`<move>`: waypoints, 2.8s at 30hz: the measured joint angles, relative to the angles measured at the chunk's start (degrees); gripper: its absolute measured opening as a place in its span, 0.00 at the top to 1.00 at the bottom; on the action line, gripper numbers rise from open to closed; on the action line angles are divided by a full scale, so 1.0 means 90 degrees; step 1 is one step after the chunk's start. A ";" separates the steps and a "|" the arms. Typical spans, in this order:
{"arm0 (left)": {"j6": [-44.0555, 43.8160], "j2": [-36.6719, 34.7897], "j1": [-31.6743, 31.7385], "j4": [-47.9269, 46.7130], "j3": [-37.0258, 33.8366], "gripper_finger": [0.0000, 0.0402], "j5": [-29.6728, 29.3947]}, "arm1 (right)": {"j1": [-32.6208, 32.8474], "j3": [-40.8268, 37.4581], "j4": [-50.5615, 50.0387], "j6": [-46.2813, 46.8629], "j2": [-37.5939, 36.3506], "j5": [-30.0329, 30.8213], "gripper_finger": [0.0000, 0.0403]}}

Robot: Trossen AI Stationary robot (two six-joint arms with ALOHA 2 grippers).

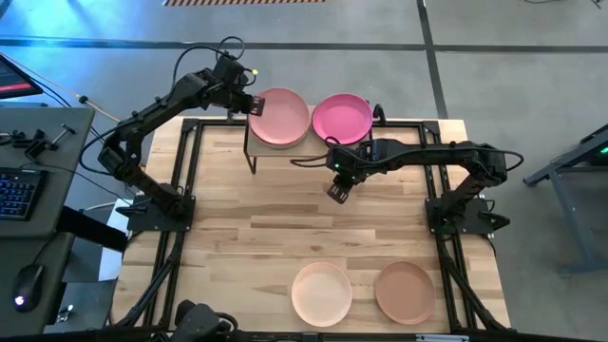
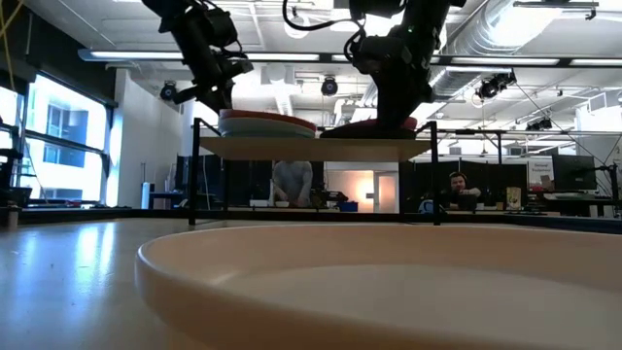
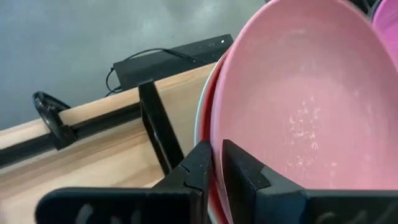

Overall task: Place and stack plates onto a shelf
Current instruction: Stack the light pink plate on top of the orange plate on the shelf, then stack the brown plate on top of the pink plate on the shelf

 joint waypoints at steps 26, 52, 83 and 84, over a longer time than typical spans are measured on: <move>0.0240 -0.0024 0.0002 0.0022 0.0501 0.76 0.0282 | 0.0152 0.0002 -0.0570 0.0195 0.0000 -0.0010 0.75; 0.1012 -0.0129 -0.2403 -0.2296 0.1015 0.76 0.0636 | 0.1894 0.0002 -0.2004 0.0893 0.0002 -0.0646 0.75; -0.0317 -0.0131 -0.6096 -0.2409 0.1010 0.76 0.0170 | 0.5287 -0.0830 -0.1579 0.1300 0.0007 -0.0157 0.75; -0.0381 -0.0130 -0.6200 -0.2403 0.1010 0.76 0.0156 | 0.5347 -0.0931 -0.1443 0.1395 0.0007 -0.0148 0.75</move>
